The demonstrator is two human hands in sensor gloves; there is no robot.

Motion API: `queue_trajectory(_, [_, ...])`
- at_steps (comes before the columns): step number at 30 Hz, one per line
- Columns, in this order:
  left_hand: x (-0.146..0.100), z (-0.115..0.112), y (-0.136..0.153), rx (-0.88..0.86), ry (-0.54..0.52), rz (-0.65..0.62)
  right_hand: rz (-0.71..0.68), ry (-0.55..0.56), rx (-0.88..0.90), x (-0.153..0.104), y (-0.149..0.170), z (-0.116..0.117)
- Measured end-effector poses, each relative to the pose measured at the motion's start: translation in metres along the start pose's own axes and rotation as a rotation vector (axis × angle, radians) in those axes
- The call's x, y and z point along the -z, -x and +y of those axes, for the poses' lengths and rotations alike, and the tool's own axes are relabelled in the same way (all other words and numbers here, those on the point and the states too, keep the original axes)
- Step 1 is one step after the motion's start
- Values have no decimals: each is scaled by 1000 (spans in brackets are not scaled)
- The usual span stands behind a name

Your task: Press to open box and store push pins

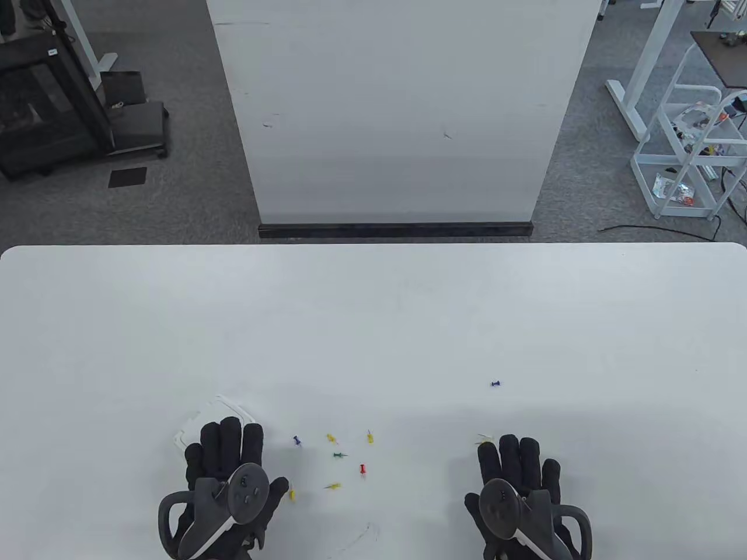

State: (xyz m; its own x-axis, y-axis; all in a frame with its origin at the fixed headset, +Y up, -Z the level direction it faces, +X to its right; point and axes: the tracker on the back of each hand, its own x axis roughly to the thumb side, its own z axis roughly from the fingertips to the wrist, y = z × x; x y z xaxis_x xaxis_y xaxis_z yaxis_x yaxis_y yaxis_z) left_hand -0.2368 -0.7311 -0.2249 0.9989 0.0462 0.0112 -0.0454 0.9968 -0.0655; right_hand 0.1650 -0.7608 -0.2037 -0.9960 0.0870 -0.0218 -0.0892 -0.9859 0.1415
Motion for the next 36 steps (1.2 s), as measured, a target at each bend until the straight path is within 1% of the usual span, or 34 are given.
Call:
queue_trajectory(12, [0, -1, 0, -7, 4, -6, -5, 1, 11, 0, 0, 0])
queue_trajectory(19, [2, -2, -1, -21, 29, -16, -3, -10, 15, 2, 1, 1])
queue_trajectory(22, [0, 1, 0, -42, 21, -22, -3, -18, 17, 2, 1, 1])
queue_trajectory(26, [1, 11, 5, -77, 14, -16, -8, -16, 20, 1, 1, 2])
queue_trajectory(29, [11, 23, 18, -114, 51, 25, -12, -25, 25, 2, -1, 2])
queue_trajectory(32, [23, 30, 35, -122, 61, 69, -15, -25, 29, 1, 0, 2])
queue_trajectory(34, [32, 30, 47, -151, 106, 104, -12, -23, 35, 1, 1, 1])
queue_trajectory(35, [38, 27, 57, -177, 156, 127, -11, -21, 45, 1, 2, 1])
queue_trajectory(36, [41, 24, 64, -189, 177, 151, -11, -20, 48, 1, 2, 0])
